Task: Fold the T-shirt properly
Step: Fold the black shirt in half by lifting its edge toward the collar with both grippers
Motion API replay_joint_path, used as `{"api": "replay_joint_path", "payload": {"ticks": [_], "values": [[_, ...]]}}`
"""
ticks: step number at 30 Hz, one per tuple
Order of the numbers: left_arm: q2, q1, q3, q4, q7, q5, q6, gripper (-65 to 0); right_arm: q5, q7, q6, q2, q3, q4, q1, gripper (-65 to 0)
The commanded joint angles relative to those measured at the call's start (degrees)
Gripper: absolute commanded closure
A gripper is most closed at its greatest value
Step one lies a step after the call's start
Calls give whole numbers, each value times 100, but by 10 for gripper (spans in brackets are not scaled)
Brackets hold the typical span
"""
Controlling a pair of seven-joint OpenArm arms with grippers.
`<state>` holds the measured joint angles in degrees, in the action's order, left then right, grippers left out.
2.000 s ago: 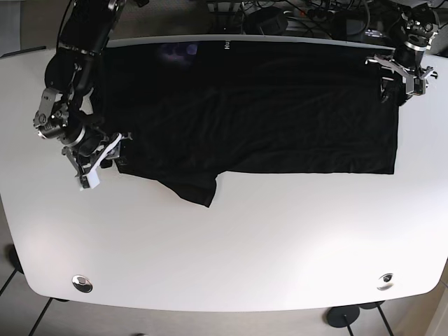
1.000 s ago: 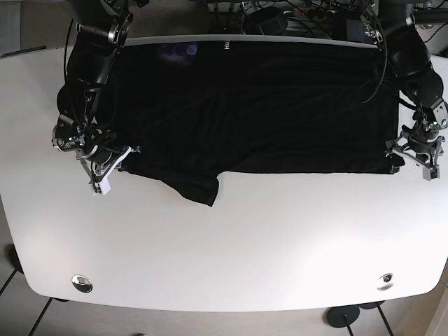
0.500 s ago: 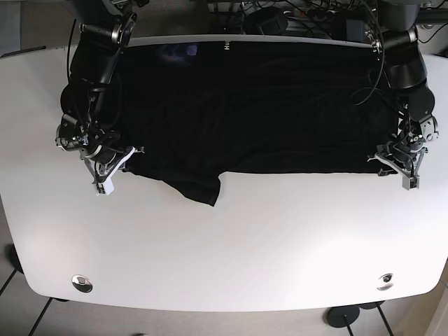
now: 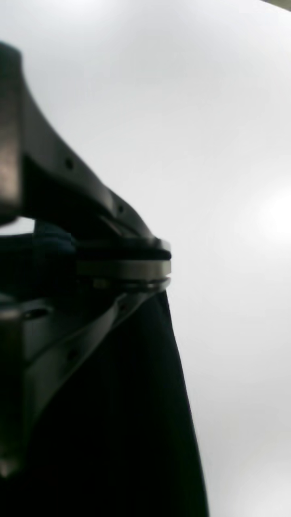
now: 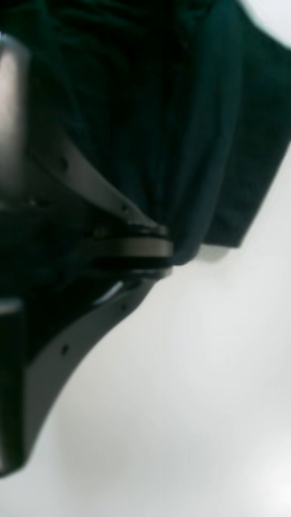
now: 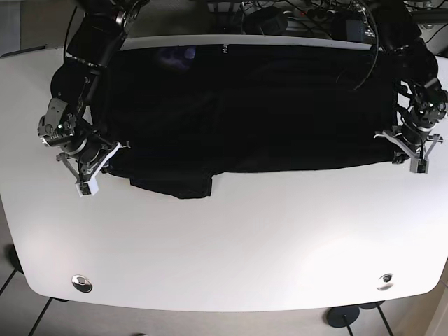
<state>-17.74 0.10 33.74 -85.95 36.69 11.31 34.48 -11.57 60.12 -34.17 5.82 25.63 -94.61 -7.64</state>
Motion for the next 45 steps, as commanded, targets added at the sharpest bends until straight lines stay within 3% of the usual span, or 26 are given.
{"api": "replay_joint_path", "payload": {"ticks": [1,7,10,13,22,34,35,37,38,39,42,45], "values": [[2,118,191,-587,19,113,126,0,-87,-12,-16,29,17,-662,118,-17],[477,715,815,-1598,424,104,425,0,-122,357,-16,-139,211,-1928,1041,-17],[547,1208,930,-1862,415,113,425,0,-895,357,-16,-42,721,-1937,1621,-17],[626,1454,1079,-1827,415,113,425,0,-1212,357,11,46,844,-1937,1964,-17],[837,2166,1202,-1756,397,113,425,0,-1186,41,20,72,853,-1928,2755,-19],[582,2210,1369,-1185,380,104,425,-10,-1186,-12,20,187,1011,-1497,2843,-21],[582,2210,1352,-1194,380,104,425,-38,-1186,-12,20,187,1011,-1506,2843,-21],[582,2210,1352,-1203,380,104,389,-192,-1229,-12,20,187,1011,-1524,2852,-65],[582,2210,1360,-1238,380,104,381,-283,-1238,-12,20,169,1011,-1621,2852,-138],[582,2210,1387,-1326,380,104,381,-322,-1238,-12,2,152,1011,-1752,2869,-185],[591,2210,1387,-1915,388,130,425,-346,-1458,-12,-7,143,1020,-2104,2887,-309],[591,2289,1396,-2556,415,895,425,-346,-2548,15,-7,196,1442,-2113,2887,-325]]}}
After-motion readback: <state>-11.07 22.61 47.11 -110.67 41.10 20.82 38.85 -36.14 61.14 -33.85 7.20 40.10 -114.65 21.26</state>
